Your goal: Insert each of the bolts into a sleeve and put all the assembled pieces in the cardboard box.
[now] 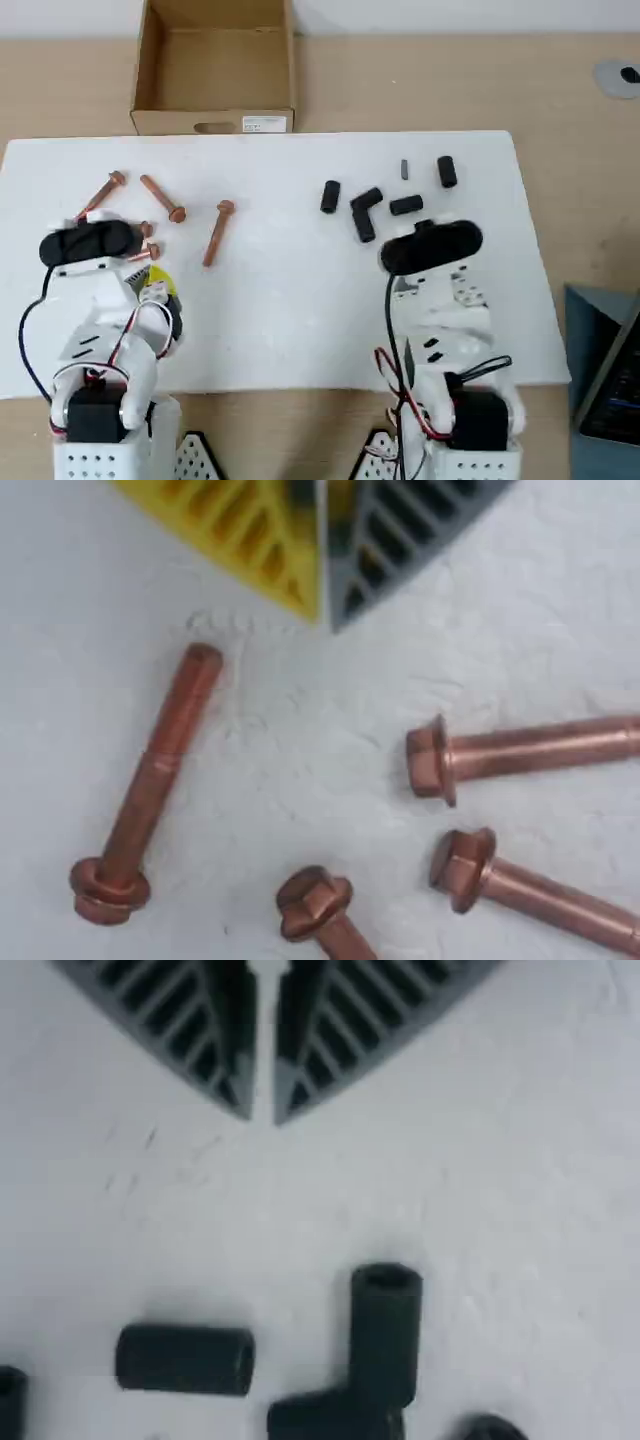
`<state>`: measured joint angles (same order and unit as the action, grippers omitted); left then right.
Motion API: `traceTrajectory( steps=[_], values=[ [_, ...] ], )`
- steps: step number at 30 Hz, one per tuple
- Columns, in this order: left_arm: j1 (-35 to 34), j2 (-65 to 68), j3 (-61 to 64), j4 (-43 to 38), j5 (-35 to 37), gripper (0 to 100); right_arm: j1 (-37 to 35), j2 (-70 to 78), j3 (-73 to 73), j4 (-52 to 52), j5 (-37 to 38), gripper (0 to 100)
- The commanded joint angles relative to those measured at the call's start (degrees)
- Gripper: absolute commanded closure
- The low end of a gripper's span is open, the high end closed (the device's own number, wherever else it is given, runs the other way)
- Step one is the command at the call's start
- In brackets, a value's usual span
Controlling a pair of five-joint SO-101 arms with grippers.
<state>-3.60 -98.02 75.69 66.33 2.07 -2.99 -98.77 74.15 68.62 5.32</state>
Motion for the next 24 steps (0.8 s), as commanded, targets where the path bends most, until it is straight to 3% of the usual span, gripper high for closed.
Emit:
traceTrajectory(
  steps=[1,7,12,15,20,24],
  values=[
    [0.4,8.8,-9.8,0.3,-0.1,99,-0.6,12.1,-11.4,0.1,-1.9,99.0],
    [0.3,29.1,-25.0,1.2,-0.3,99,-0.6,37.8,-34.6,3.3,-8.3,99.0],
    [0.1,45.8,-37.5,8.8,-0.4,99,-0.5,56.6,-54.2,9.9,-8.5,99.0],
    [-3.5,56.2,-44.7,13.0,-0.6,99,0.7,66.8,-64.5,14.1,-8.5,99.0],
    [-11.2,71.4,-58.5,17.4,-11.2,99,5.1,82.8,-78.7,21.1,-7.9,99.0],
    [-14.2,78.6,-67.3,19.3,-13.5,99,7.8,94.7,-88.2,26.7,-0.9,99.0]
  ],
)
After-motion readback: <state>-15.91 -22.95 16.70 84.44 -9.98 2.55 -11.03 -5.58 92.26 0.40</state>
